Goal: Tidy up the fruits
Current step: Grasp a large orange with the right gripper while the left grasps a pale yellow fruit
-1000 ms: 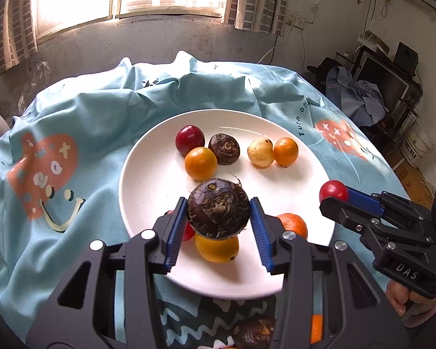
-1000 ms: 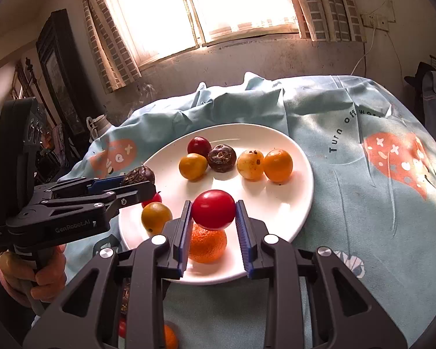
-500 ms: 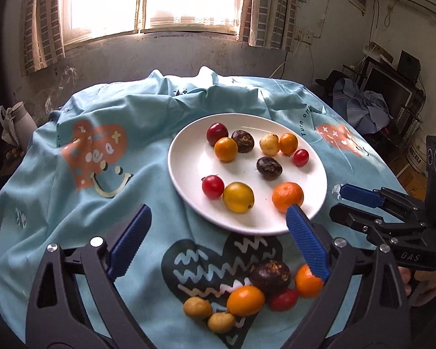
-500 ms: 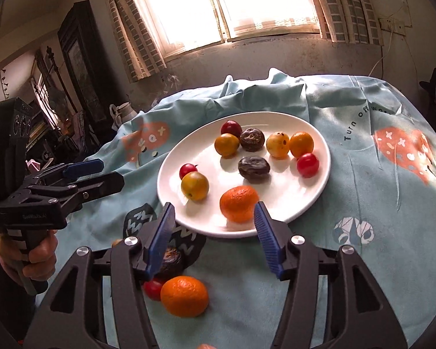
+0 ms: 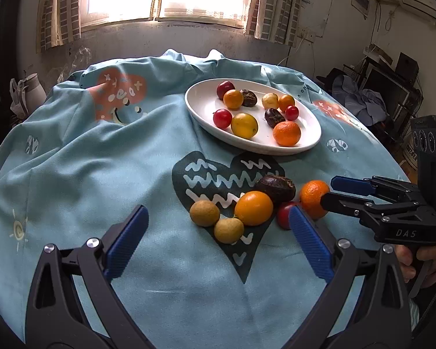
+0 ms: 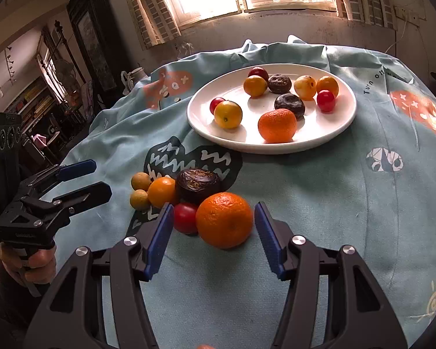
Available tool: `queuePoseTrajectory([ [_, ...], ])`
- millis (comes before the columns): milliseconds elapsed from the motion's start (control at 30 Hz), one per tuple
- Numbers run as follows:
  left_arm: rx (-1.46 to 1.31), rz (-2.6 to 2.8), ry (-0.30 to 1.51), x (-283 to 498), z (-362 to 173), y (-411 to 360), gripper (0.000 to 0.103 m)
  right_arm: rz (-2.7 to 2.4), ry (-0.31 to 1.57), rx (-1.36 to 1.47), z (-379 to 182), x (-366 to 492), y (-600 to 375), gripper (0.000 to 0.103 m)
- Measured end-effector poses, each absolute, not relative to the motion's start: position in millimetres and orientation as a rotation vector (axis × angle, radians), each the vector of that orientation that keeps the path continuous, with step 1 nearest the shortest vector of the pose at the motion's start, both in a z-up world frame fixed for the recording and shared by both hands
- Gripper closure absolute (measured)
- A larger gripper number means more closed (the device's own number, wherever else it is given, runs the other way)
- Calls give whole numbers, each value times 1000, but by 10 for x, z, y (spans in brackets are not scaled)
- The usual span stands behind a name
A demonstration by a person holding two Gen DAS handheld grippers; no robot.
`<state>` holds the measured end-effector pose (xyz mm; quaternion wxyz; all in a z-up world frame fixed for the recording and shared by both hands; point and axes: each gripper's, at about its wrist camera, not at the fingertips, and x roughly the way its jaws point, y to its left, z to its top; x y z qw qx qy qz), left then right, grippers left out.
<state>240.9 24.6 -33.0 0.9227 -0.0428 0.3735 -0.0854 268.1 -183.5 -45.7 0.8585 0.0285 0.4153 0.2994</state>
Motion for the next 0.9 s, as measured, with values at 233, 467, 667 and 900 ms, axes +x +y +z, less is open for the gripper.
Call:
queuePoseTrajectory([
  [233,-95,-157,755,2401,-305,285,4,632,923,98,-567,2742,-1860,45],
  [467,-107,-152,745,2386,-274,321,4,650,957,149,-657,2797,-1875,45],
  [667,-114,-150,741,2374,-258,345,4,657,980,201,-685,2842,-1921,45],
  [900,-104,-145,745,2377,-272,346,4,659,989,212,-709,2859,-1943,56],
])
